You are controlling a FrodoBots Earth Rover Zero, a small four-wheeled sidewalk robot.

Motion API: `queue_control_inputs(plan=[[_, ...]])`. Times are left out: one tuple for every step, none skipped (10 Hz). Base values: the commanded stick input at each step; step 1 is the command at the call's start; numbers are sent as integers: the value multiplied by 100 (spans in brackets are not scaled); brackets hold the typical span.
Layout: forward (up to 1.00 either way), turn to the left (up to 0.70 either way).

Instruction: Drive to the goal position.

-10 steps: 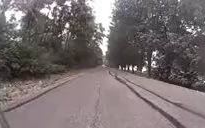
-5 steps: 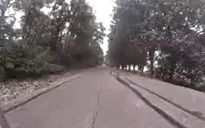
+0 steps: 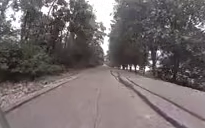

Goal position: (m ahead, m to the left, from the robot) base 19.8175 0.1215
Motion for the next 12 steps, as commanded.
queue_control_inputs(plan=[[70,0],[70,0],[70,0],[70,0],[70,0],[70,0],[70,0],[70,0],[70,-4],[70,-12],[70,-21],[70,-12]])
